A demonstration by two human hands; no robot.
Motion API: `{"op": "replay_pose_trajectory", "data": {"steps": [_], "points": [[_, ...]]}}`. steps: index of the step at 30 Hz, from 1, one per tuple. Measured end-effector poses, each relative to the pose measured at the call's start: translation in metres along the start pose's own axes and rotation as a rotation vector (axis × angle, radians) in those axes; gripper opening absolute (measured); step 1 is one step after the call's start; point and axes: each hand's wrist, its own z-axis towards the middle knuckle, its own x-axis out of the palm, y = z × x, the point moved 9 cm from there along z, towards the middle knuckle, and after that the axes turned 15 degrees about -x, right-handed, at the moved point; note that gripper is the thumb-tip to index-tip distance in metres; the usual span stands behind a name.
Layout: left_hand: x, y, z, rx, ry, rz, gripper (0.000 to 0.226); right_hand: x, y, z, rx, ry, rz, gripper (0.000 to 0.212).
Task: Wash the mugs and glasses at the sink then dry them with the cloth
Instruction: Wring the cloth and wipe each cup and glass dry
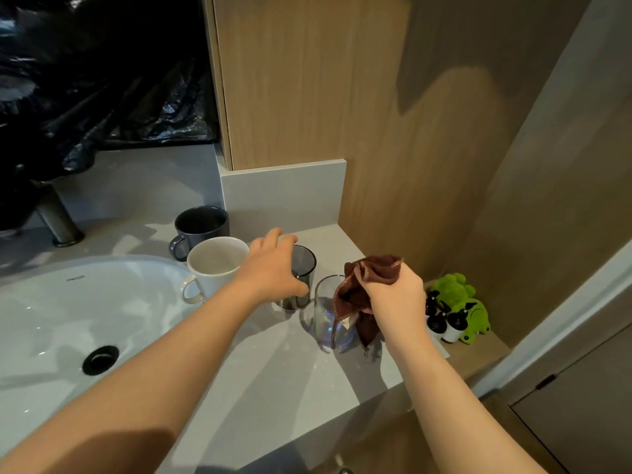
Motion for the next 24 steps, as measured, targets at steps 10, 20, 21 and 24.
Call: {"op": "replay_pose_trajectory", "data": {"steps": [10,20,21,24], "points": [[0.012,0.013,0.022,-0.137,0.040,-0.167,0.087,0.008,0.005,0.003,-0.002,0.069,-0.099,0.006],[-0.055,0.045,-0.021,-0.164,-0.112,-0.596,0.095,0.021,0.056,0.001,-0.126,0.017,0.213,0.019],[-0.061,0.054,-0.025,-0.185,-0.094,-0.698,0.098,0.028,0.067,-0.001,-0.147,0.021,0.258,0.021],[-0.077,0.087,-0.034,-0.230,-0.077,-1.008,0.089,0.061,0.087,-0.010,-0.143,0.041,0.416,0.019]]}}
